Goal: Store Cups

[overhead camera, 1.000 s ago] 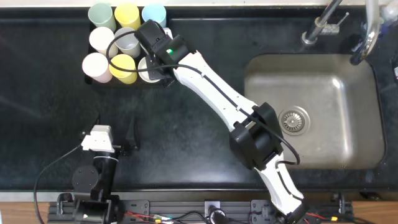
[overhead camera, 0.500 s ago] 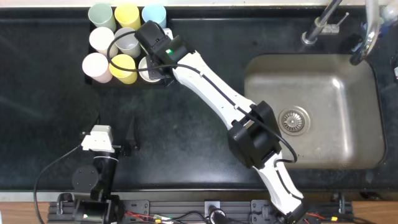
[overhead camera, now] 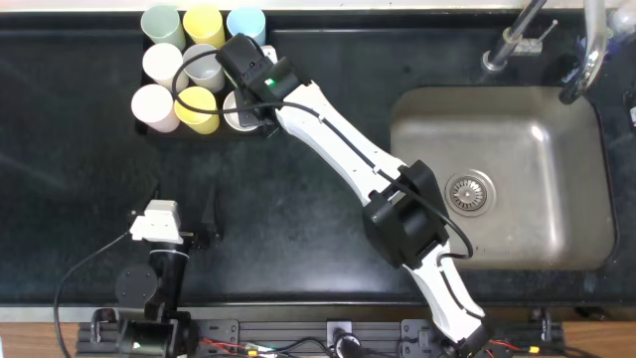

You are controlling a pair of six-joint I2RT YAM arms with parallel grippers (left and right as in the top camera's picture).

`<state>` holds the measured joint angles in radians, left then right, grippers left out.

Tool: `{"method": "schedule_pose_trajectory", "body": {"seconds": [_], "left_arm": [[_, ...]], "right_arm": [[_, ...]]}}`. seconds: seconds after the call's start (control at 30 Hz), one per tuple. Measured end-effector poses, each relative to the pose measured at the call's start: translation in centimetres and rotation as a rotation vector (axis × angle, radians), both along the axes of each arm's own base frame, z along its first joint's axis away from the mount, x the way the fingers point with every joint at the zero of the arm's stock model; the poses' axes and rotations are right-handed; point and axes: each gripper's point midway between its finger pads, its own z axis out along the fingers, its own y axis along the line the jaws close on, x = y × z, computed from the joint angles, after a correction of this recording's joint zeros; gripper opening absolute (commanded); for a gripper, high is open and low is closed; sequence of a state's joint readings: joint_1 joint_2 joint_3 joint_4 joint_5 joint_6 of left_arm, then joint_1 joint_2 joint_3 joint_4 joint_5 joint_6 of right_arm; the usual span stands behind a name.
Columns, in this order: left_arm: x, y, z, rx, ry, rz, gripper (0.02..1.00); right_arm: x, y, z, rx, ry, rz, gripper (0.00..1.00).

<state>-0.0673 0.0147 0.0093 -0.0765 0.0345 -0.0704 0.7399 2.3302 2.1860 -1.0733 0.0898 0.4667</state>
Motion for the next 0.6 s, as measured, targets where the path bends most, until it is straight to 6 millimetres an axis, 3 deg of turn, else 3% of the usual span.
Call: {"method": "schedule_pose_trajectory", "body": {"seconds": [0.6], "left_arm": [[0.0, 0.0, 0.02, 0.0, 0.0, 0.0, 0.998]], "right_arm": [[0.37, -0.28, 0.05, 0.001, -0.005, -0.011, 0.174]]}}
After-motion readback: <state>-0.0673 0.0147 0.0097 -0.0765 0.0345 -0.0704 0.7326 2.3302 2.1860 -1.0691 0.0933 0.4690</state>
